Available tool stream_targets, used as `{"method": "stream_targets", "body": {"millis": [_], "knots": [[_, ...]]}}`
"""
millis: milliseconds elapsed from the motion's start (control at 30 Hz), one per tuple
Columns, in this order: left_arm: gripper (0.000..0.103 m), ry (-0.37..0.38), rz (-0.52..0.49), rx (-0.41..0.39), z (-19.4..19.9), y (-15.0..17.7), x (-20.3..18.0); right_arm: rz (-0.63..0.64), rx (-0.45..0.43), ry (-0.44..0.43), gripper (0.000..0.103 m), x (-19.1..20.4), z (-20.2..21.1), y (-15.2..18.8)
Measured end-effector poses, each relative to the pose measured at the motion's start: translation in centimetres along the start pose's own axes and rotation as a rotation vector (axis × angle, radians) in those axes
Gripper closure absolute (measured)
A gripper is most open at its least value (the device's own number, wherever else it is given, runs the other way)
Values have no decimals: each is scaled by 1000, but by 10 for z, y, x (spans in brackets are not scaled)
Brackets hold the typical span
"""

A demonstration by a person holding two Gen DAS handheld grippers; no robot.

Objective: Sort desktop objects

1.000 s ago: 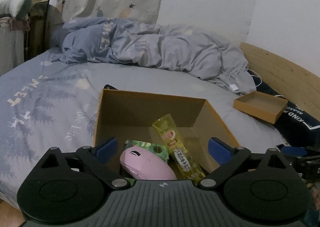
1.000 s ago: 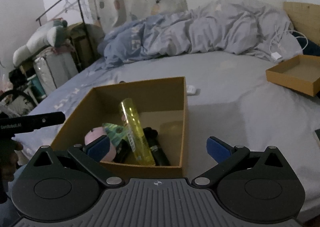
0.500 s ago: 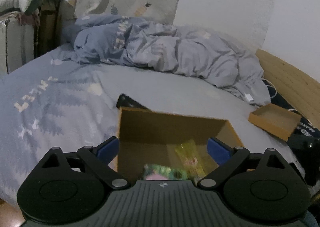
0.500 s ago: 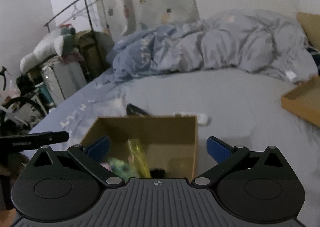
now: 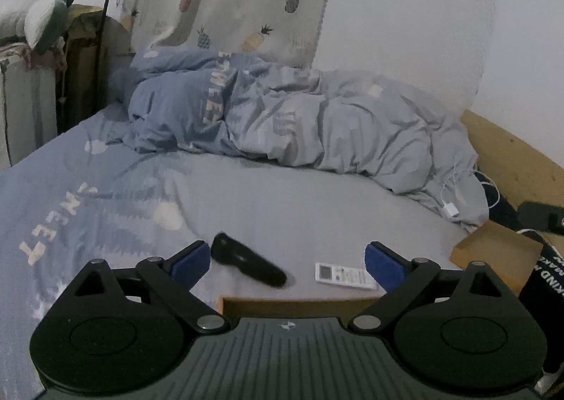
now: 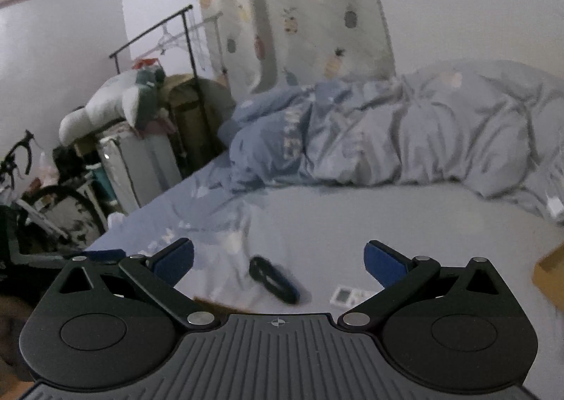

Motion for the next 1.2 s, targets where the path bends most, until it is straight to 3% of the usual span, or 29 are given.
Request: {"method": "stream_targets", "body": {"millis": [200,533,833,1200], "knots": [[2,-10,-4,19,-28,-14,4,40,-7,-46,0,1,-34,-42],[2,-39,72,120,-87,-6,24,91,87,-135,0,0,-103,-48],[2,-71,135,221,-135,5,50,174,188,-194,0,2,-154,-28],[2,-88,289,399,-203,30,73,257,395,-266,0,-5,-232,31]]}}
Point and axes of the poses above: each gripper's, at about its wrist camera, not at the fingertips, and z roughly against the way its jaws point, x to its left, y to its underside, the point moved 6 cm from there along -z, roughly the way its jaws point, and after that the axes turned 8 degrees about -x, right-handed, at the moved point
